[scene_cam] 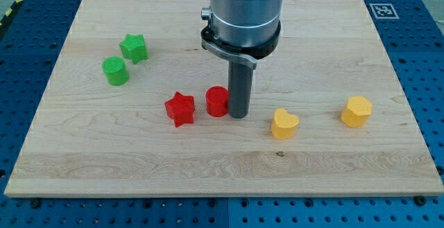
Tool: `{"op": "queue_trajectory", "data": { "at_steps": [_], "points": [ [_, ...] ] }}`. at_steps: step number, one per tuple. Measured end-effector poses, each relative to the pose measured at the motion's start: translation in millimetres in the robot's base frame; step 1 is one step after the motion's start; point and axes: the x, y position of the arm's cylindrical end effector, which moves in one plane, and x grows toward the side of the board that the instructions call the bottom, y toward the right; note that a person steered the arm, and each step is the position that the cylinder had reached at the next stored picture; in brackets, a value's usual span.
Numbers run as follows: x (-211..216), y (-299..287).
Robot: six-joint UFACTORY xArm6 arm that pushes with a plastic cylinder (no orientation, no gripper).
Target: Place the red circle above the red star
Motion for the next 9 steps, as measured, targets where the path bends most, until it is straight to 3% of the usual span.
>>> {"op": "queue_trajectory", "data": {
  "at_steps": [2,4,8,9],
  "points": [
    [-40.1,-12.5],
    [-42.5,-37.4],
    [-29.7,-21.0],
    [-29.7,-50.6]
  ]
}}
